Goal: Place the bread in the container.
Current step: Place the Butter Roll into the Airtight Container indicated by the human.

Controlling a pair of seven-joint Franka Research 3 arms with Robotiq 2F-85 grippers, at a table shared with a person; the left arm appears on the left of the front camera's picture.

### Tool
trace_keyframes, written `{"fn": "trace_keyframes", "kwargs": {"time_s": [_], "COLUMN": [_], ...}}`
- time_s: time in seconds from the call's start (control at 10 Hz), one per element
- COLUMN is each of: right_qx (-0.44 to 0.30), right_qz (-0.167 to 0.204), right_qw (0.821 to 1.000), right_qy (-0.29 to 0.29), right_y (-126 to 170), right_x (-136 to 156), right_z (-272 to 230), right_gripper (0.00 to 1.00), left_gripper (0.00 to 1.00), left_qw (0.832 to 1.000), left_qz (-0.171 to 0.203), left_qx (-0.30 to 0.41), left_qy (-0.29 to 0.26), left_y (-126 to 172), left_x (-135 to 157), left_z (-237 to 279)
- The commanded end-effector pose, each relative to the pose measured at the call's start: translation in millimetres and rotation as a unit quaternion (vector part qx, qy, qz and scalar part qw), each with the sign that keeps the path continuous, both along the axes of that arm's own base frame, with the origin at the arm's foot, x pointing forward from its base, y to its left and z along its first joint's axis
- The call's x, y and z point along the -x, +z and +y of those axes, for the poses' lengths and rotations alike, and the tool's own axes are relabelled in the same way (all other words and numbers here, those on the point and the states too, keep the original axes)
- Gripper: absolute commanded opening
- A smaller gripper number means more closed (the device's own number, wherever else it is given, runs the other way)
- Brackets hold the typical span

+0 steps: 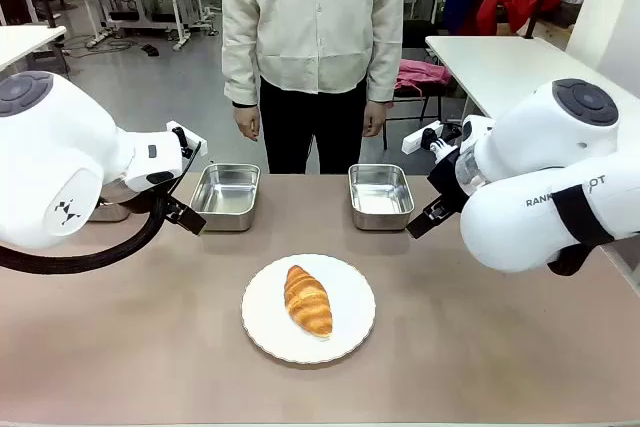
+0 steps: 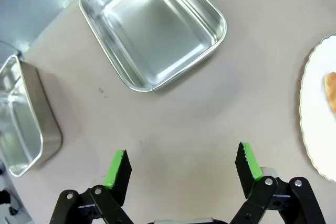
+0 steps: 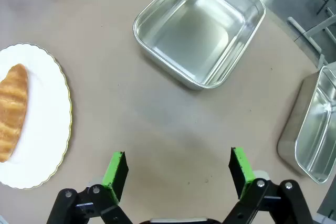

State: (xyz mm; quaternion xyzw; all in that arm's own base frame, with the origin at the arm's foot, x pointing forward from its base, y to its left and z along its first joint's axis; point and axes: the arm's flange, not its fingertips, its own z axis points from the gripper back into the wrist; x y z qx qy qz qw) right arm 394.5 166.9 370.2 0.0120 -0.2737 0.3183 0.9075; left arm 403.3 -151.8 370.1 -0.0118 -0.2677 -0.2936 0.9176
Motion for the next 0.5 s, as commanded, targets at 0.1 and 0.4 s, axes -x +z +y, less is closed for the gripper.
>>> {"fn": "trace_keyframes", "kwargs": {"time_s": [0.1,0.4], "right_qx": [0.000,0.000], "right_qz": [0.000,0.000], "right_qw": [1.000,1.000], "right_qy": [0.000,0.000], "right_y": [0.1,0.1], "right_x": [0.0,0.0], "right_z": [0.0,0.0], "right_gripper": [1.00,1.00], "left_gripper": [1.00,1.00], "left_qw": [1.000,1.000], "left_qz": [0.000,0.000], "left_qx": [0.000,0.000], "left_qy": [0.000,0.000], "left_y": [0.0,0.0], "left_x": [0.0,0.0], "left_z": [0.0,0.0]}}
